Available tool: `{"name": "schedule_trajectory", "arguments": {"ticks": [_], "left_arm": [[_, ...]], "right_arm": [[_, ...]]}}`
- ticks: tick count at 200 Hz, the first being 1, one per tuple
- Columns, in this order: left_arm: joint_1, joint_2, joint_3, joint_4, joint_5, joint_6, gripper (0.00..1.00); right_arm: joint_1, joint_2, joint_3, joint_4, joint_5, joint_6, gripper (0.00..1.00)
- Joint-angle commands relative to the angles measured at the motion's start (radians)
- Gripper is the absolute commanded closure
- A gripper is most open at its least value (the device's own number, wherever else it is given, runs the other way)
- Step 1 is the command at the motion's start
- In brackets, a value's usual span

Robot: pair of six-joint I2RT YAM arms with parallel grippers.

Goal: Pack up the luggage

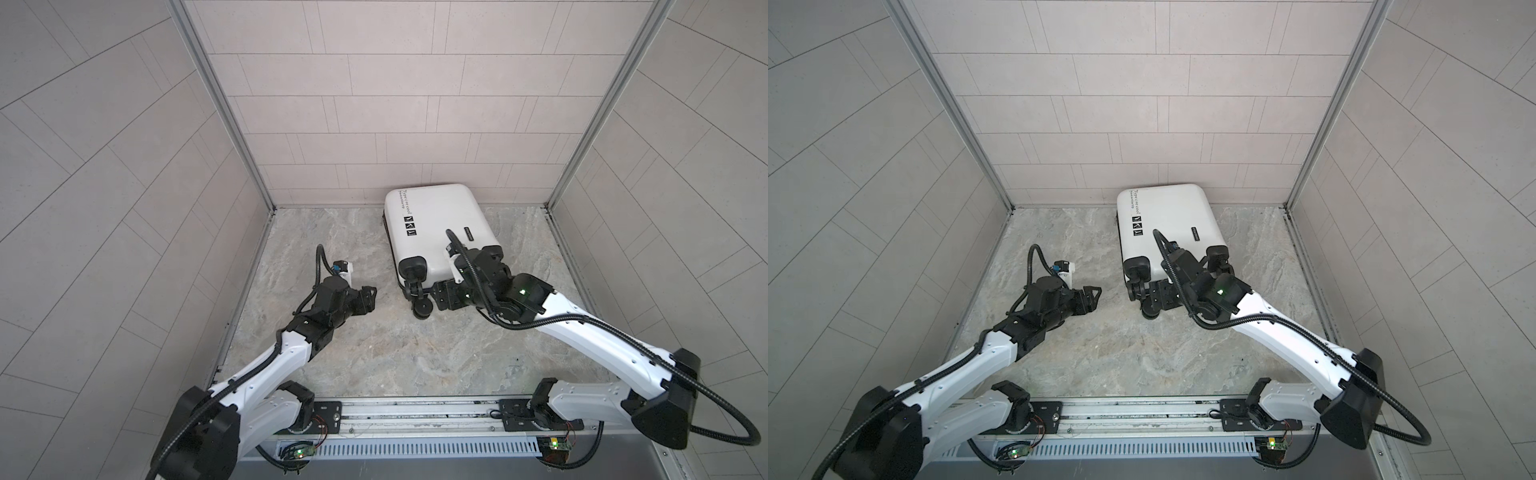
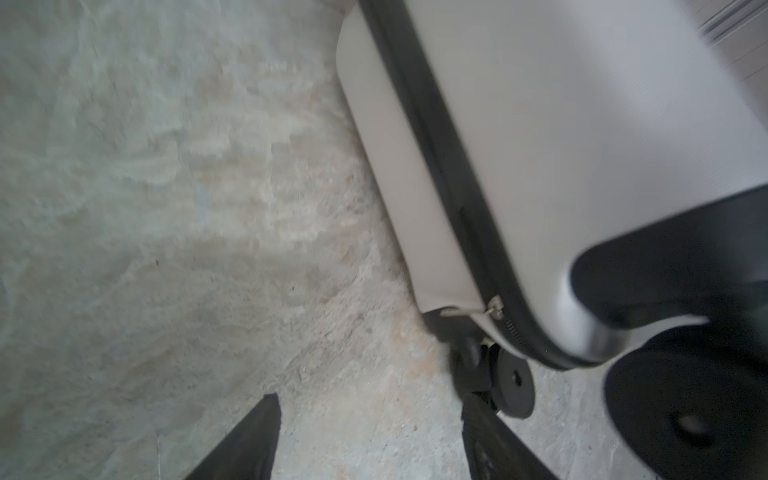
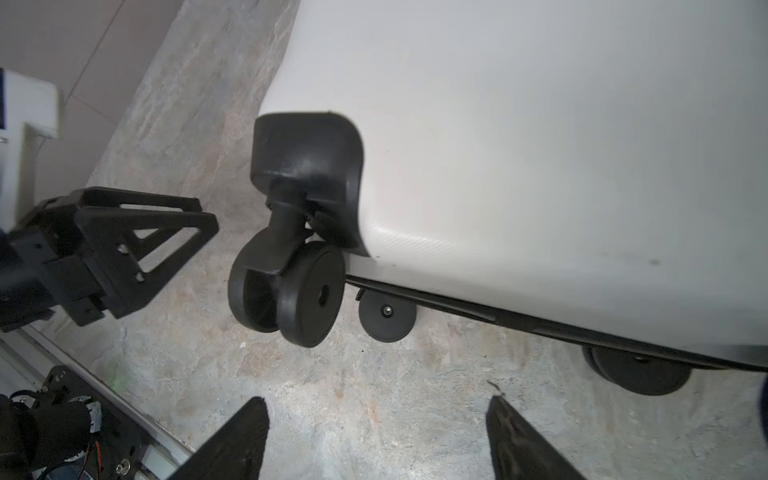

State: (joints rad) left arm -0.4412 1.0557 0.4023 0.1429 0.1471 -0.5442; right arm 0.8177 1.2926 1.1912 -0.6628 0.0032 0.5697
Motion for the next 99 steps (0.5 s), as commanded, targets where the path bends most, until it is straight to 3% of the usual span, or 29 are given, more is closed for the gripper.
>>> {"name": "schedule_trajectory", "arguments": {"ticks": [1, 72, 99], "left_arm": [[-0.009, 0.001, -0.064, 0.25, 0.044, -0.013, 0.26], [-0.05, 0.081, -0.167, 0.477, 0.063, 0.107, 0.27], [-0.077, 0.147, -0.171, 0.587, 0.065, 0.156, 0.31]], "right_arm": [[0.051, 0.073, 0.086, -0.014, 0.026, 0.048, 0.15], [0.109, 0.306, 0.228, -0.092, 0.107, 0.062, 0.14], [0.11, 0.344, 0.252, -0.109, 0.138, 0.063, 0.2]]}}
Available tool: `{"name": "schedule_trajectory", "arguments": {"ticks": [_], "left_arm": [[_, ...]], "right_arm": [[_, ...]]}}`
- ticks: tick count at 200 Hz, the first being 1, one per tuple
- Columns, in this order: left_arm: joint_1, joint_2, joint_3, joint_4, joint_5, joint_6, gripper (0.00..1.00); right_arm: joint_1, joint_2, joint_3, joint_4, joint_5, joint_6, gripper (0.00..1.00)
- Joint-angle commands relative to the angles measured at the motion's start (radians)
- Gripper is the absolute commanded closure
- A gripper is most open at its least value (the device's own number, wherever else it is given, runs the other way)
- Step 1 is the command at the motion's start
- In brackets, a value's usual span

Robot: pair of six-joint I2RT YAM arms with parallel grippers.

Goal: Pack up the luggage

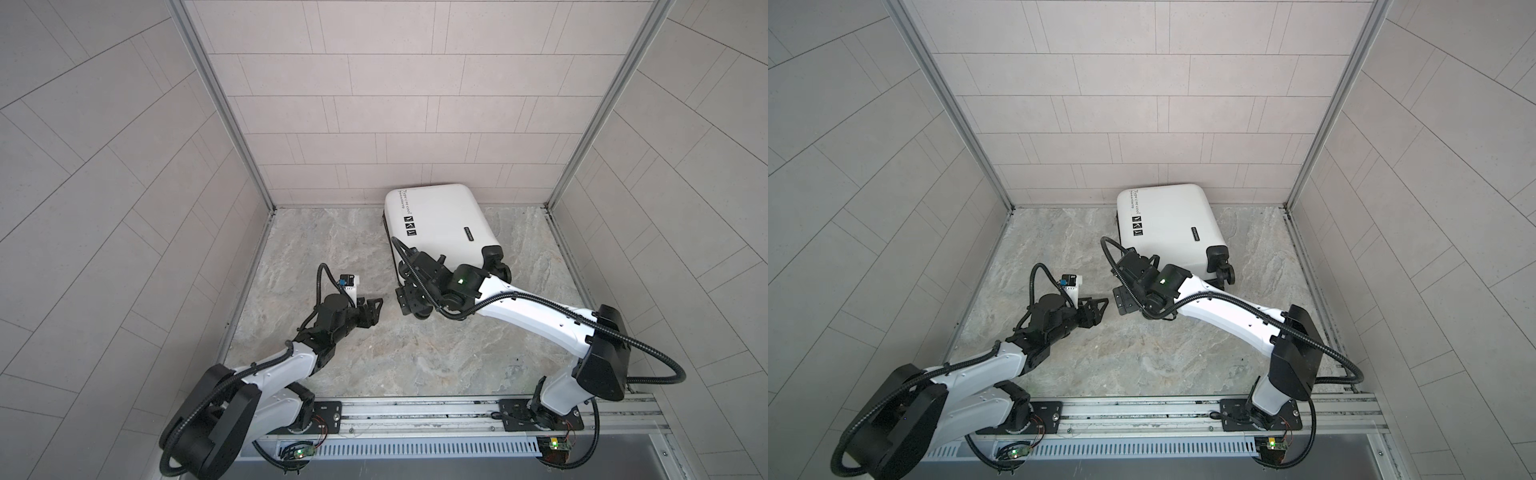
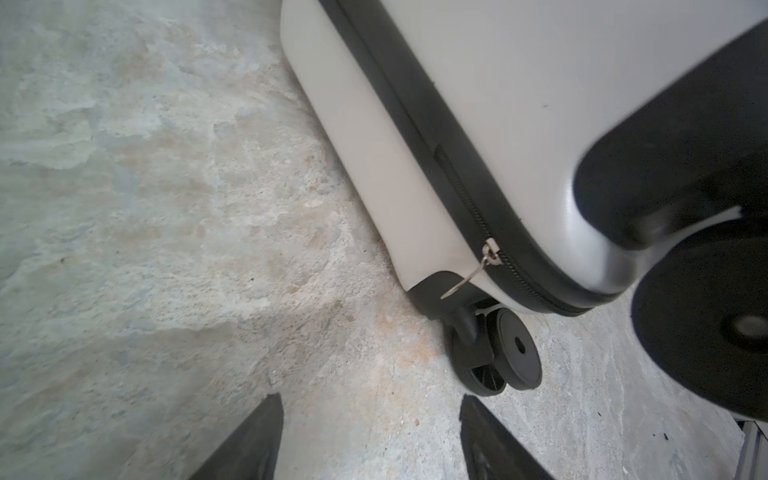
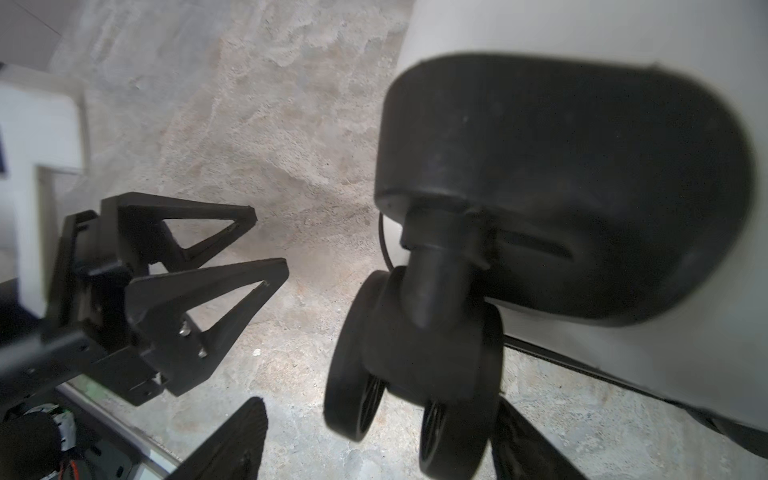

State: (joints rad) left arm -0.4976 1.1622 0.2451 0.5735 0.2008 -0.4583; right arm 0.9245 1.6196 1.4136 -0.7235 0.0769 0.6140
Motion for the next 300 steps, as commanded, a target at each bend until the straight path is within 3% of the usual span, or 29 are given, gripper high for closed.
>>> {"name": "schedule_trajectory", "arguments": {"ticks": [1, 53, 96, 170, 300], "left_arm": [[-0.021, 0.043, -0.014, 0.16, 0.012, 0.072, 0.31], [-0.032, 0.184, 0.027, 0.272, 0.095, 0.133, 0.46], [-0.046, 0.247, 0.026, 0.362, 0.1, 0.173, 0.48], [-0.085, 0.323, 0.092, 0.401, 0.094, 0.257, 0.46], [-0.1, 0.595, 0.114, 0.747, 0.068, 0.266, 0.53]], "right_arm": [[0.003, 0.018, 0.03, -0.05, 0.067, 0.019, 0.21], [0.003, 0.029, 0.076, -0.091, 0.111, 0.003, 0.6], [0.002, 0.033, 0.157, -0.163, 0.174, -0.06, 0.75], [0.002, 0.079, 0.261, -0.237, 0.185, -0.202, 0.8], [-0.01, 0.07, 0.27, -0.262, 0.133, -0.199, 0.8]]}}
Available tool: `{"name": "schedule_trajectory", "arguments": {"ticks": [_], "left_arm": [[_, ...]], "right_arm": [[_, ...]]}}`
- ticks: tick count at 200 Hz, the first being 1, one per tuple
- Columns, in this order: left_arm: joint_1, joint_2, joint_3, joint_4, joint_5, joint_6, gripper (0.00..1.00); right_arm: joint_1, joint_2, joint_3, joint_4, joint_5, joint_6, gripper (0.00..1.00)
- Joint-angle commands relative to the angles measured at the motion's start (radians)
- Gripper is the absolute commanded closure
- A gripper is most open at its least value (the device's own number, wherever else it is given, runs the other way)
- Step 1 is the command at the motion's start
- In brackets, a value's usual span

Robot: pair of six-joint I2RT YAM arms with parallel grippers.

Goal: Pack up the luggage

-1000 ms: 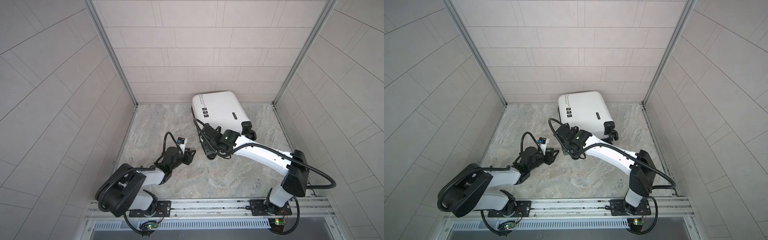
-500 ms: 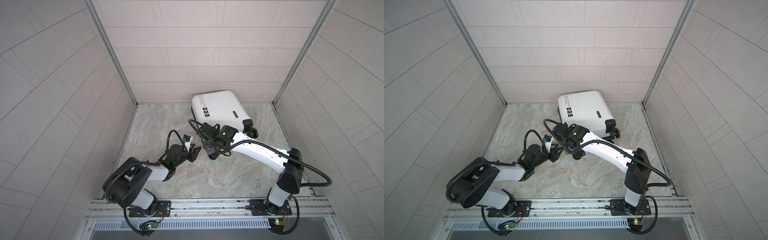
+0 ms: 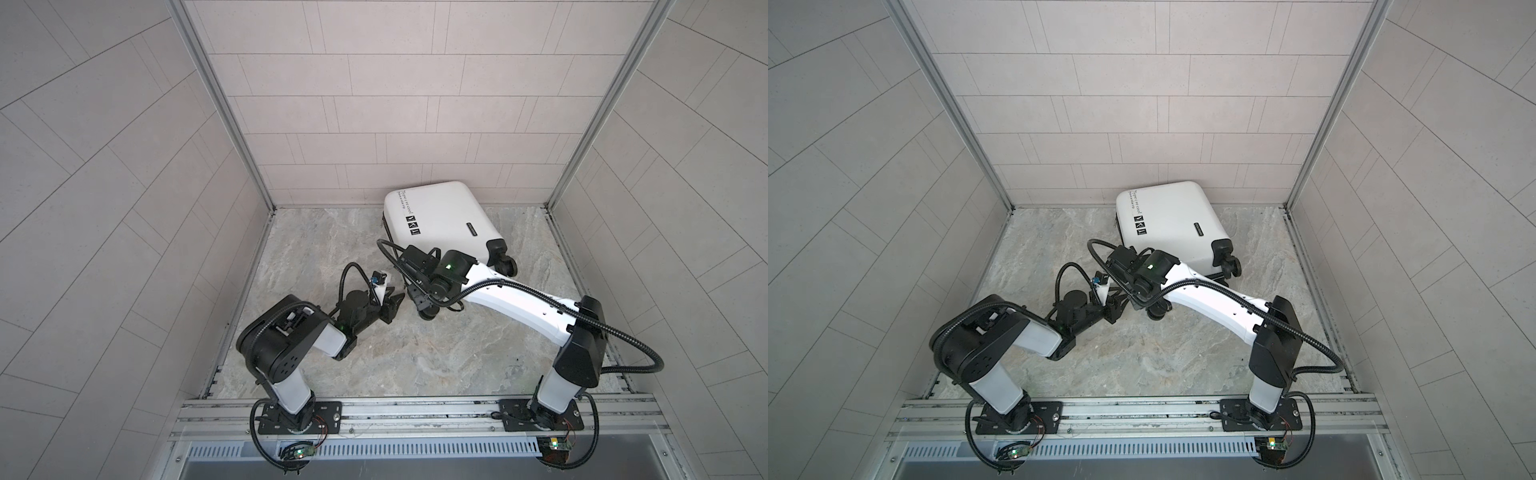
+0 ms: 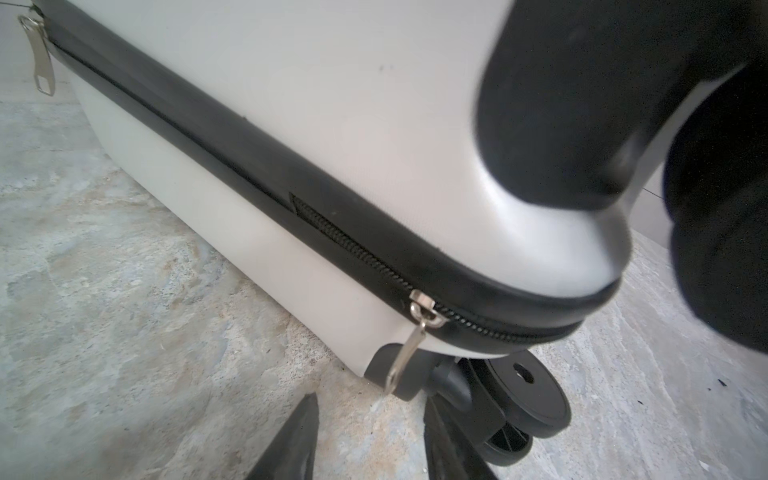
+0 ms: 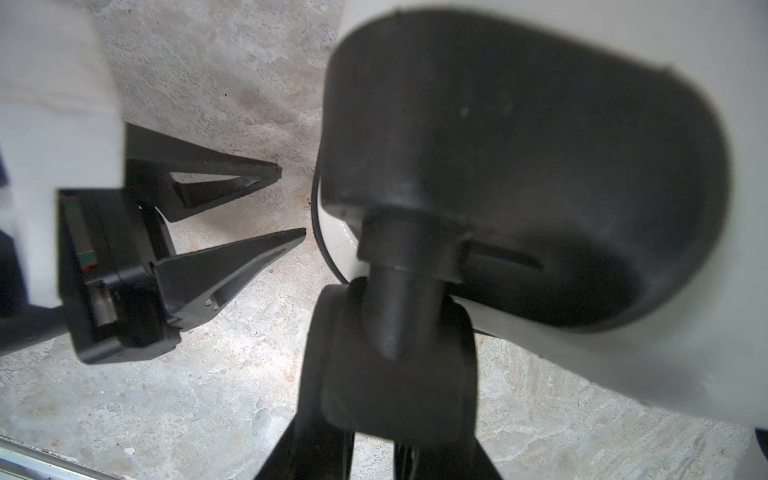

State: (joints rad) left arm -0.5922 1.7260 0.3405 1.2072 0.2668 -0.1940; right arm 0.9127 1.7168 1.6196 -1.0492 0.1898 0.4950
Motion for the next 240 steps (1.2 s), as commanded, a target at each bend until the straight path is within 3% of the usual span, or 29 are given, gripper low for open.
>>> {"name": "schedule_trajectory", "arguments": {"ticks": [1, 77, 146, 240], "left_arm": [[-0.005, 0.031, 0.019, 0.114, 0.003, 0.002, 0.53], [-0.006, 0.077, 0.07, 0.117, 0.048, 0.034, 0.59], [-0.006, 0.096, 0.095, 0.118, 0.094, 0.054, 0.74], [-0.008, 0.049, 0.101, 0.118, 0.101, 0.05, 0.87]], "right_arm": [[0.002, -0.027, 0.064, 0.063, 0.021, -0.079, 0.8], [-0.003, -0.027, 0.061, 0.052, 0.012, -0.063, 0.8], [-0.006, -0.017, 0.077, 0.029, 0.017, -0.06, 0.8], [-0.006, 0.018, 0.106, 0.016, 0.005, -0.055, 0.82]]}}
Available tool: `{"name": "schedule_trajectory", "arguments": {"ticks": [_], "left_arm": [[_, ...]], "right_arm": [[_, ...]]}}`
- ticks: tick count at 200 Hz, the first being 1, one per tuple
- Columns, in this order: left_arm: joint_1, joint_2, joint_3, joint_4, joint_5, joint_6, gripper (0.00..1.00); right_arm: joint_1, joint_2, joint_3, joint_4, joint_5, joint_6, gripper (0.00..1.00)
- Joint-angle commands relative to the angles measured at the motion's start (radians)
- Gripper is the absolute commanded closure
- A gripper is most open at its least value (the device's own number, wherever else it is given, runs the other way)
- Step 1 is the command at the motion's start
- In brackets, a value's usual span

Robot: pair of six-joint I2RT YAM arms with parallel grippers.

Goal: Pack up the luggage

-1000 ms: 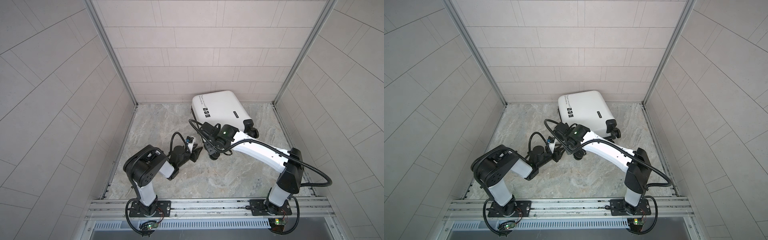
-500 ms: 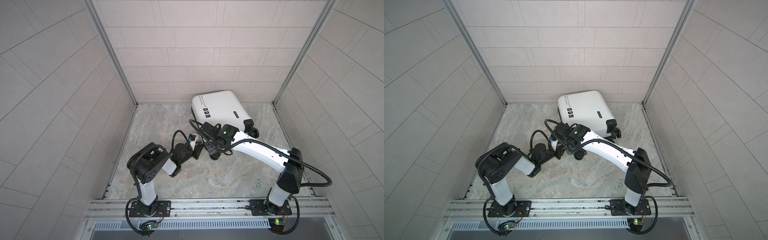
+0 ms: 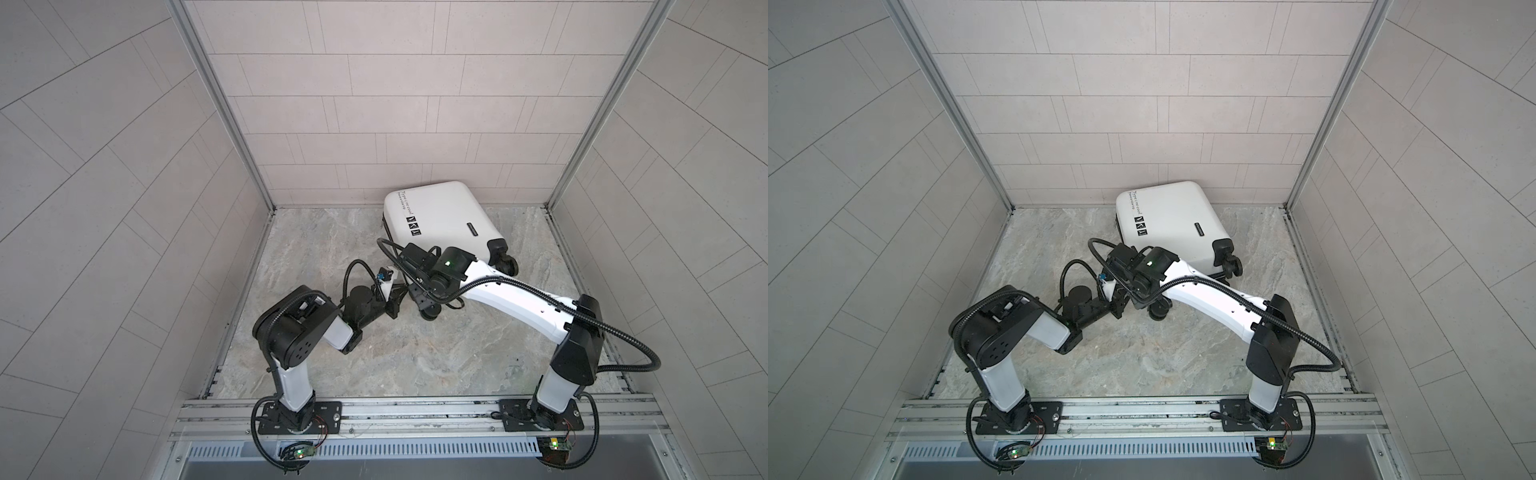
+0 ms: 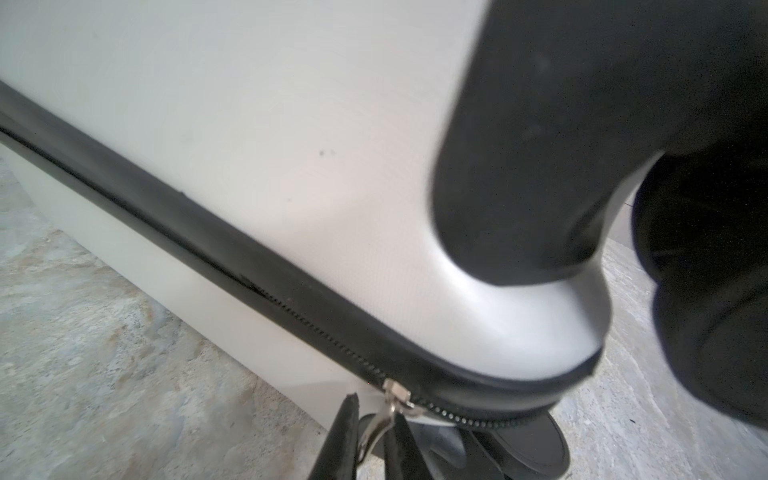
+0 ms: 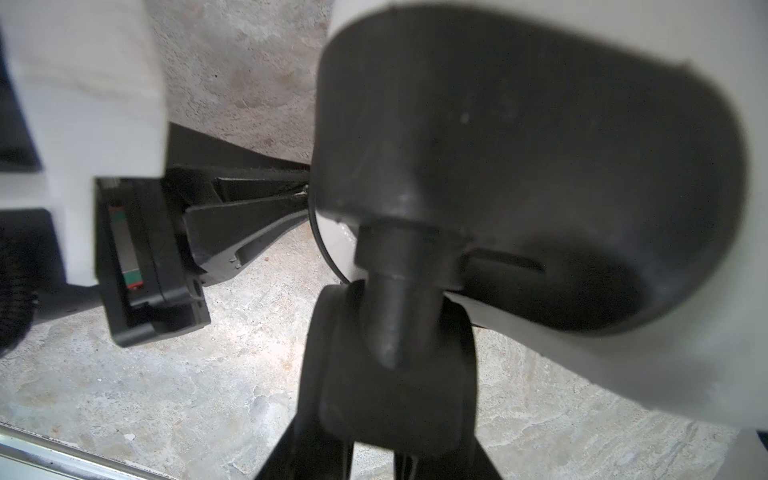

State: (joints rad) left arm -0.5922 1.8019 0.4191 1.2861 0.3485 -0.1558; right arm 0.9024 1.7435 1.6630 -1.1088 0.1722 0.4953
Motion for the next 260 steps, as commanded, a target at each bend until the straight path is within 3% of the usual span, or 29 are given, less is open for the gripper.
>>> {"name": "schedule_trajectory", "arguments": {"ticks": [1, 55, 165, 213, 260], "left_arm": [[-0.008, -0.027, 0.023, 0.039, 0.02, 0.013, 0.87], [-0.009, -0.052, 0.002, 0.039, 0.027, 0.003, 1.0], [-0.011, -0.139, -0.079, -0.006, 0.112, -0.028, 1.0], [-0.048, -0.258, -0.054, -0.188, 0.129, 0.013, 1.0], [-0.085, -0.288, -0.039, -0.231, 0.127, 0.014, 1.0]], "right_arm": [[0.004, -0.009, 0.063, 0.075, 0.023, -0.055, 0.82], [0.004, -0.011, 0.065, 0.075, 0.035, -0.047, 0.84], [-0.006, 0.023, 0.152, 0.045, 0.076, -0.101, 0.97], [-0.008, 0.048, 0.188, 0.042, 0.076, -0.11, 1.0], [-0.01, 0.056, 0.194, 0.052, 0.068, -0.101, 1.0]]}}
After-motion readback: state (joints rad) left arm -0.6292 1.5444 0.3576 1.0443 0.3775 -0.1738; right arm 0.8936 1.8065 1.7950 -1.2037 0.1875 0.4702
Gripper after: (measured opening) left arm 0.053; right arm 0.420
